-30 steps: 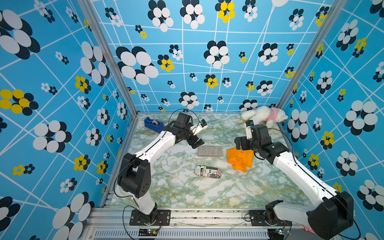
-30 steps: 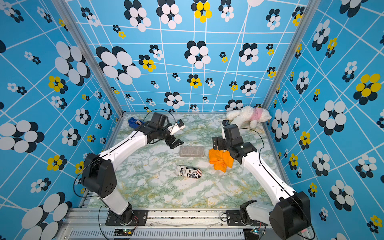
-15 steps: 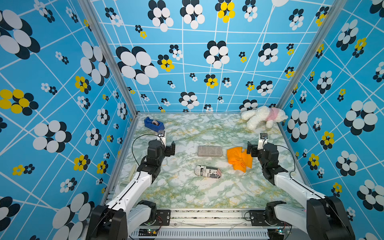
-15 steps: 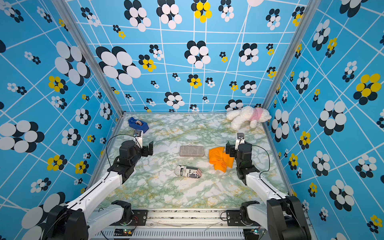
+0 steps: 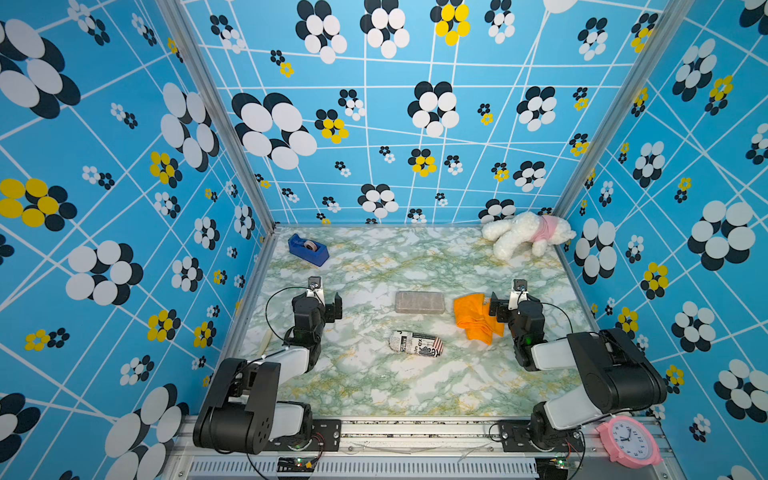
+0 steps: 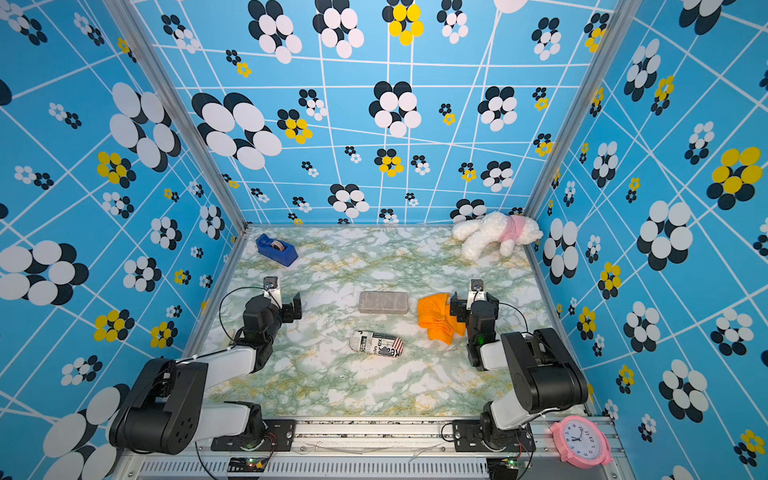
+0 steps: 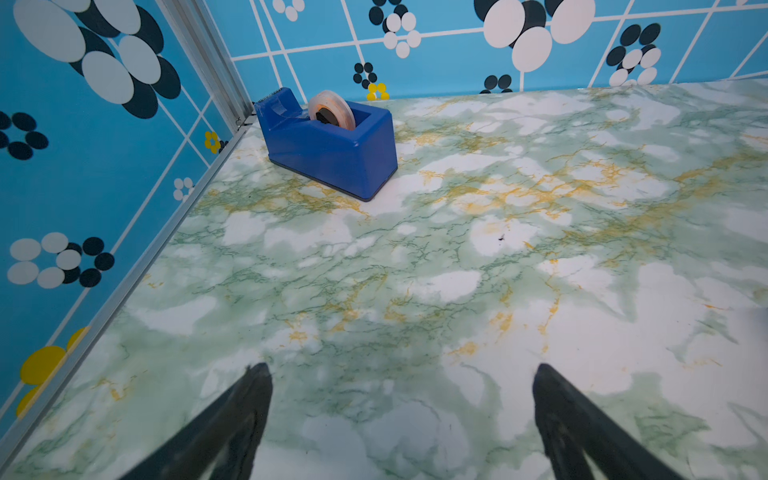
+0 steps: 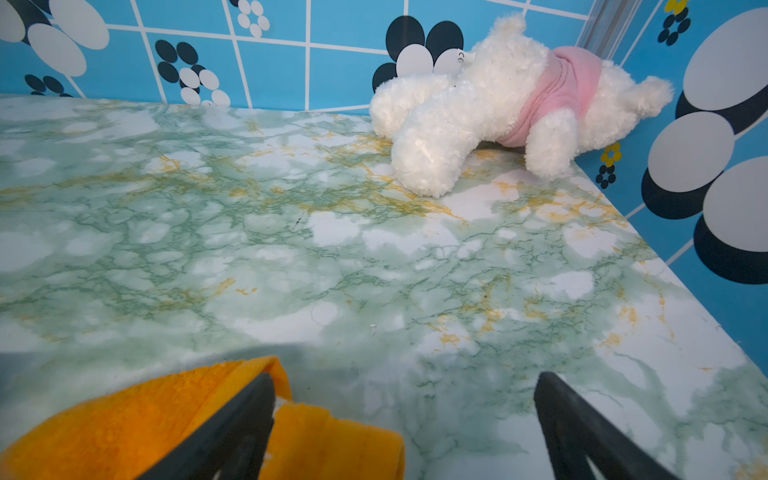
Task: Wipe the eyeglass case
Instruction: Reset both arms
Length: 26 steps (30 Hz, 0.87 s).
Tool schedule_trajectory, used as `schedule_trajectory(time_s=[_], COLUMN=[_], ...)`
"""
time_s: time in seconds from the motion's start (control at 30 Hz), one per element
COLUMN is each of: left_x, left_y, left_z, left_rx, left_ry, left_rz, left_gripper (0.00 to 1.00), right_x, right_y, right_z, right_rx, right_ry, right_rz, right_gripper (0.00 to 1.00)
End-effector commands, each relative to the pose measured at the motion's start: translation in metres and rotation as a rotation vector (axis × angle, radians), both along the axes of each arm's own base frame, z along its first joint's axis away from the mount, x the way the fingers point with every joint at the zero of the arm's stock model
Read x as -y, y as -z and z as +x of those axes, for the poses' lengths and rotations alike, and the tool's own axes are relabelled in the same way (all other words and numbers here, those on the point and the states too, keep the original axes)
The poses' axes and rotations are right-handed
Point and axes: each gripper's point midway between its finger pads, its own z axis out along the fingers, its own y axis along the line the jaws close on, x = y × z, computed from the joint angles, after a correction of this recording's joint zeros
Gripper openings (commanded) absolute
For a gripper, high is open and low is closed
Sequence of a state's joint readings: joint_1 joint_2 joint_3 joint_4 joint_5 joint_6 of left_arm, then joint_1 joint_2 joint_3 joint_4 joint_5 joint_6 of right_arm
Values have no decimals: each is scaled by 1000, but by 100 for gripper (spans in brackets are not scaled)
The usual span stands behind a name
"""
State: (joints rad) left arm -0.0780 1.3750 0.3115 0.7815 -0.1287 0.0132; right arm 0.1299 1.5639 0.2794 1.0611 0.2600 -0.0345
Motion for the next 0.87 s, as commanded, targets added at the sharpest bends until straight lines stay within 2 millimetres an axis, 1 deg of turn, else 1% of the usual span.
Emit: schedule_trajectory(time_s=[0.0,0.03,0.07,0.13,0.17,0.2,0.23,0.4,0.5,0.83], left_x=[-10,-12,-13,-7,-6,-9,-9,-9,-3,-3], left_y=[-9,-4,-3,1,1,2,4,3,4,5], left_z=[14,16,20,22,25,29,28,28,29,29], left_rx=[109,117,124,56,63,47,22,34,22,18], left_ry=[0,-10,-10,15,22,0,-5,-9,22,20], left_rz=[-74,-79,-69,-73,-64,-59,-66,-60,-50,-51], left_gripper=[99,99,99,99,99,99,99,99,99,99], right_x=[3,16,18,25,27,30,31,32,31,31], right_y=[-16,-14,-13,-13,-12,-11,-11,-11,-11,-11], right_z=[9,12,15,17,17,18,18,17,17,18], right_rx=[63,42,35,24,17,6,6,9,9,7], right_ry=[19,48,46,66,78,96,99,101,100,98], right_rz=[5,14,24,55,57,60,65,60,59,61], right_gripper=[100,100,100,100,100,100,100,100,100,100])
